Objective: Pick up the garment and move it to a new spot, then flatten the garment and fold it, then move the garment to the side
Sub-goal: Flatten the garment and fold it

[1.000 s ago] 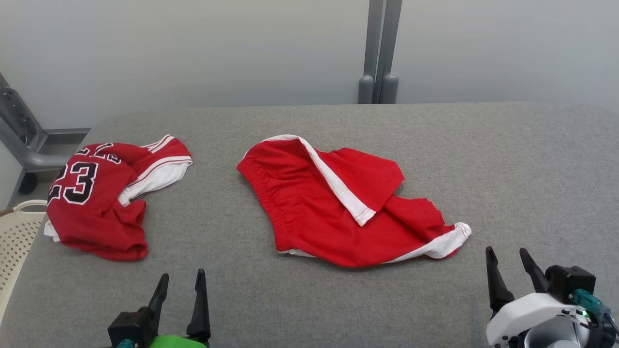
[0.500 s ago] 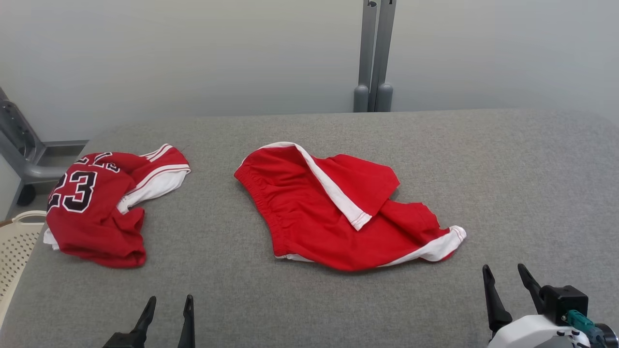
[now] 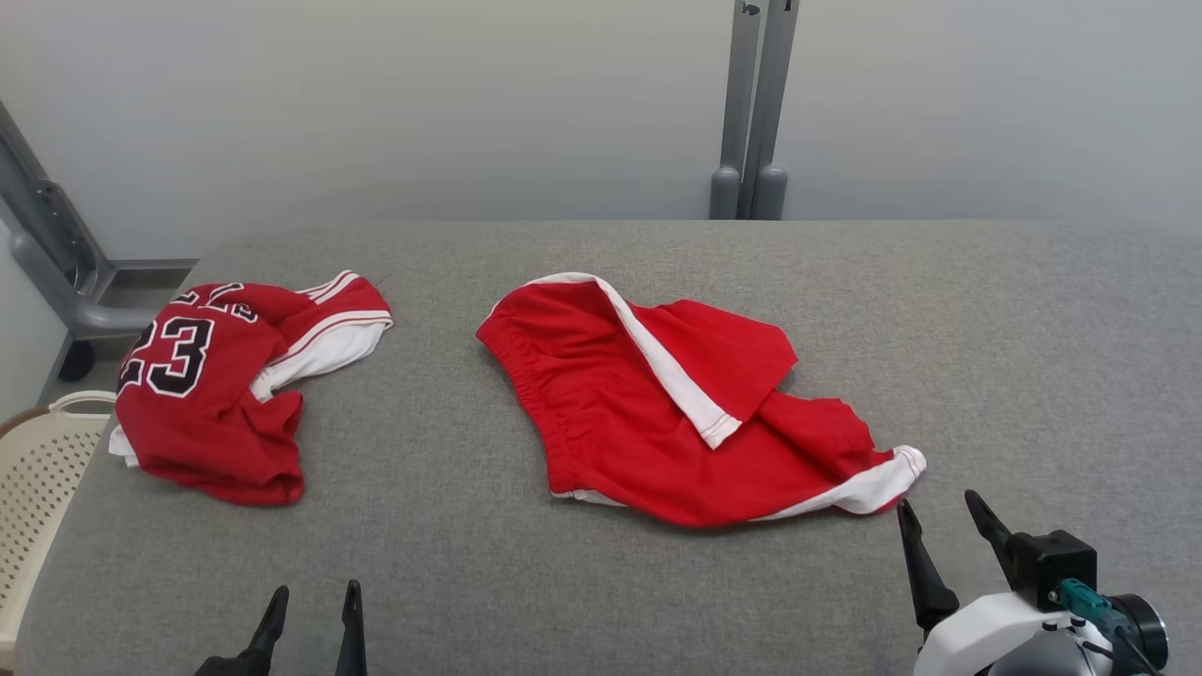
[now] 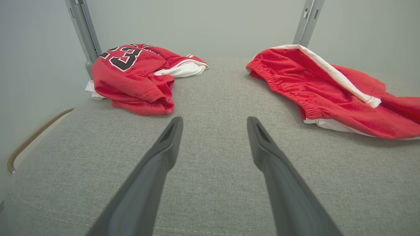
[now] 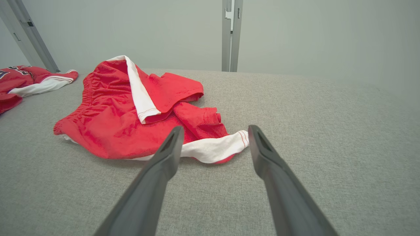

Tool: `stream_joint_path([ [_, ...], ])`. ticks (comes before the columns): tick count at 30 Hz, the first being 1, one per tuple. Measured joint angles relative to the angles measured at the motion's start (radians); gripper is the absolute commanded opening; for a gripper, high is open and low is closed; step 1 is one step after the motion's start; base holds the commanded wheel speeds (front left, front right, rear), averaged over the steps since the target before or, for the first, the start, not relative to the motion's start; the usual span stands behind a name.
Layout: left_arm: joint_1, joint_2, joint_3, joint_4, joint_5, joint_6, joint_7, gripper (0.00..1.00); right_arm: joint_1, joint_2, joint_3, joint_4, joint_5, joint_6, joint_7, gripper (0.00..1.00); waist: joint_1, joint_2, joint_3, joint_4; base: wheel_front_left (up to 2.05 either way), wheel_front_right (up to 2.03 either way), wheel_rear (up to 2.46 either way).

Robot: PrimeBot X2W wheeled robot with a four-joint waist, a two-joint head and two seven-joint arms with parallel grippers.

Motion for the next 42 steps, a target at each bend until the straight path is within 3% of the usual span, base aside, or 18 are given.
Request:
stream_joint_path([
  [17, -0.004, -0.001, -0.010, 0.002, -0.003, -0.011, 0.000, 1.00, -0.004, 0.000, -0.011, -0.005, 0.002, 0.000, 0.022, 1.00, 0.0000, 0.0000, 0.021, 0.014, 0.00, 0.00, 0.00],
  [23, -0.033, -0.004, -0.042, 0.009, -0.024, -0.045, 0.020, 1.00, -0.040, 0.000, -0.009, -0.001, -0.015, 0.000, 0.074, 1.00, 0.0000, 0.0000, 0.034, 0.010, 0.00, 0.00, 0.00],
  [28, -0.124, -0.004, -0.140, 0.017, -0.038, -0.081, 0.106, 1.00, -0.129, -0.016, -0.017, 0.007, -0.013, 0.000, 0.203, 1.00, 0.0000, 0.0000, 0.064, 0.013, 0.00, 0.00, 0.00],
  [34, -0.283, 0.024, -0.319, 0.050, -0.047, -0.092, 0.186, 1.00, -0.254, -0.113, 0.026, 0.030, 0.020, 0.000, 0.326, 1.00, 0.0000, 0.0000, 0.126, 0.011, 0.00, 0.00, 0.00],
  [38, -0.395, 0.053, -0.450, 0.096, -0.085, -0.094, 0.210, 1.00, -0.328, -0.165, 0.052, 0.056, 0.051, 0.000, 0.360, 1.00, 0.0000, 0.0000, 0.179, 0.008, 0.00, 0.00, 0.00],
  [42, -0.481, 0.069, -0.505, 0.175, -0.120, -0.094, 0.211, 1.00, -0.372, -0.202, 0.073, 0.091, 0.061, 0.000, 0.370, 1.00, 0.0000, 0.0000, 0.231, 0.003, 0.00, 0.00, 0.00],
])
